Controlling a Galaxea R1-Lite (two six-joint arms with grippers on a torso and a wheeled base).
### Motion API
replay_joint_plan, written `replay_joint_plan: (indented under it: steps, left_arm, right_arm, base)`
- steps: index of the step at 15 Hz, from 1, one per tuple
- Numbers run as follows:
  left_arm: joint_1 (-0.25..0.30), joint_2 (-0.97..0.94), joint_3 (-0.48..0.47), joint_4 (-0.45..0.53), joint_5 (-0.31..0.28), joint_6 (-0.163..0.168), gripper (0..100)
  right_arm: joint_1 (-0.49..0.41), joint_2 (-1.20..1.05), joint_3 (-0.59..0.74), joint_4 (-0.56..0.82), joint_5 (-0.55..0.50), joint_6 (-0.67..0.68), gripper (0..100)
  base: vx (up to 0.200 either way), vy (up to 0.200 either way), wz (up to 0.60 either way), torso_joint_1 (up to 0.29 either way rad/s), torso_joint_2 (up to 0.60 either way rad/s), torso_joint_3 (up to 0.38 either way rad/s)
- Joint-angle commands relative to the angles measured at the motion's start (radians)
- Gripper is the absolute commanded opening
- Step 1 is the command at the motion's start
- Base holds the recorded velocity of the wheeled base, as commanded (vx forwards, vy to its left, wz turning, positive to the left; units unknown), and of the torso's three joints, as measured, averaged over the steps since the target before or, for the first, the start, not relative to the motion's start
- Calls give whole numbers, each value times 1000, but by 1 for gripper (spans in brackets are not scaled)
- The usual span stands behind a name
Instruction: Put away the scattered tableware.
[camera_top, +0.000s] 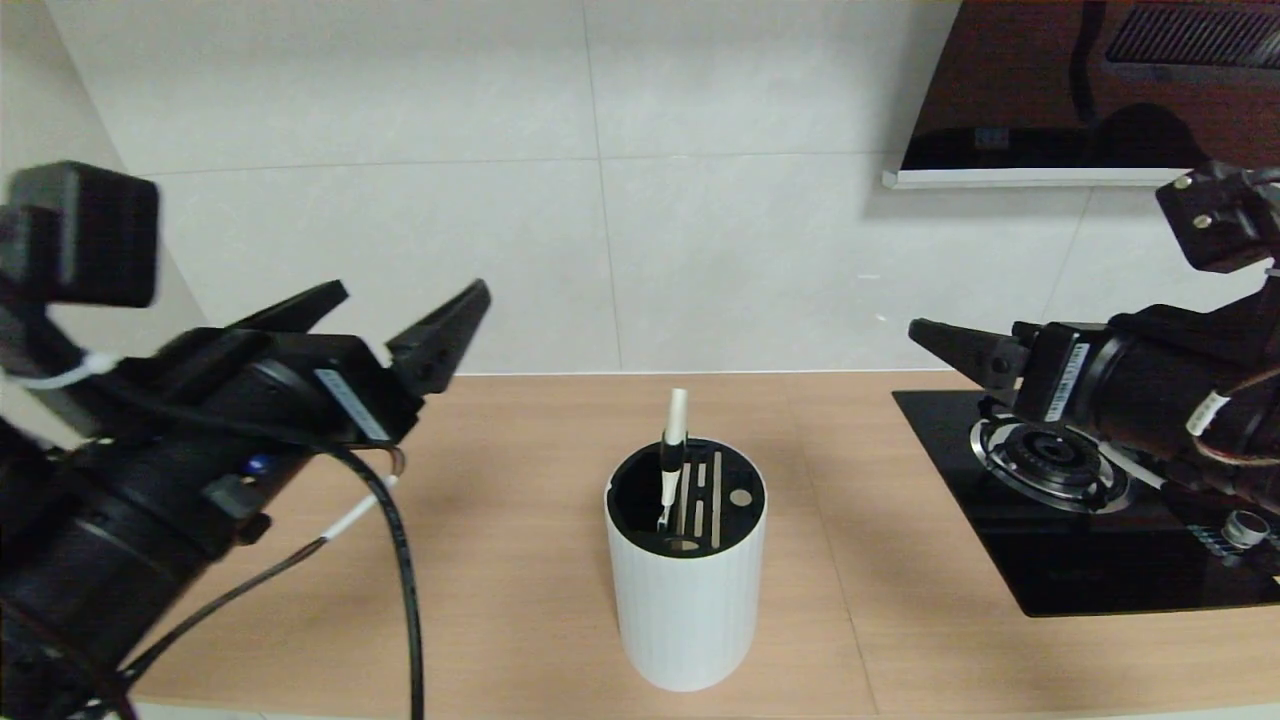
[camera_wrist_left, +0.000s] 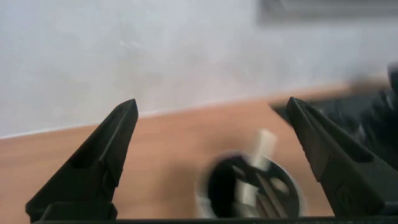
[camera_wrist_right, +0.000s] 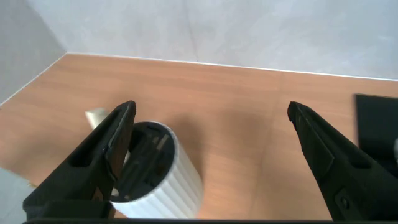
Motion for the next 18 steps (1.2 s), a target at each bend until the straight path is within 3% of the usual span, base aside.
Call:
replay_joint_plan:
  steps: [1, 2, 4, 5, 6, 7, 9, 10, 11, 13, 15, 16, 18]
  left_arm:
    - [110, -256, 89, 45, 10, 11, 100]
    - [125, -380, 104, 154, 12, 12, 100]
    - [199, -616, 89, 481, 7, 17, 100]
    - [210, -650, 81, 533, 7, 20, 100]
    - [266, -820, 29, 827, 3, 63, 100]
    - [314, -906, 3, 958, -16, 84, 100]
    - [360, -986, -11, 1007, -60, 107, 100]
    - [395, -1066, -9, 1013, -91, 164, 100]
    - [418, -1106, -8, 1014, -92, 195, 100]
    - [446, -1172, -2, 1064, -94, 226, 100]
    - [464, -1212, 0, 1113, -94, 236, 100]
    - [496, -1213, -3, 1113, -91, 218, 100]
    - [561, -1221, -6, 1114, -92, 203, 100]
  right_arm:
    - [-66, -137, 98, -7, -13, -1, 100]
    - [-108, -221, 162, -9, -16, -16, 100]
    - [-175, -393, 239, 1, -12, -68, 100]
    - [-187, -416, 243, 2, -12, -76, 100]
    - [-241, -539, 271, 27, -15, -111, 100]
    - [-261, -626, 277, 70, -15, -139, 100]
    - [-295, -732, 277, 143, -16, -163, 100]
    - [-385, -852, 277, 220, -9, -200, 100]
    - [-422, -925, 277, 258, 4, -215, 100]
    - [-465, -1074, 279, 318, 36, -267, 100]
    - [-477, -1166, 279, 375, 42, -295, 100]
    - [-479, -1249, 279, 458, 44, -312, 100]
    - [-539, -1273, 294, 471, 45, -309, 100]
  base:
    - [0, 0, 0, 0, 0, 0]
    - [0, 0, 0, 0, 0, 0]
    - [0, 0, 0, 0, 0, 0]
    - [0, 0, 0, 0, 0, 0]
    - [0, 0, 0, 0, 0, 0]
    - [0, 0, 0, 0, 0, 0]
    - [0, 0, 0, 0, 0, 0]
    - [0, 0, 0, 0, 0, 0]
    - [0, 0, 0, 0, 0, 0]
    - [0, 0, 0, 0, 0, 0]
    - [0, 0, 0, 0, 0, 0]
    - [0, 0, 0, 0, 0, 0]
    - [0, 0, 0, 0, 0, 0]
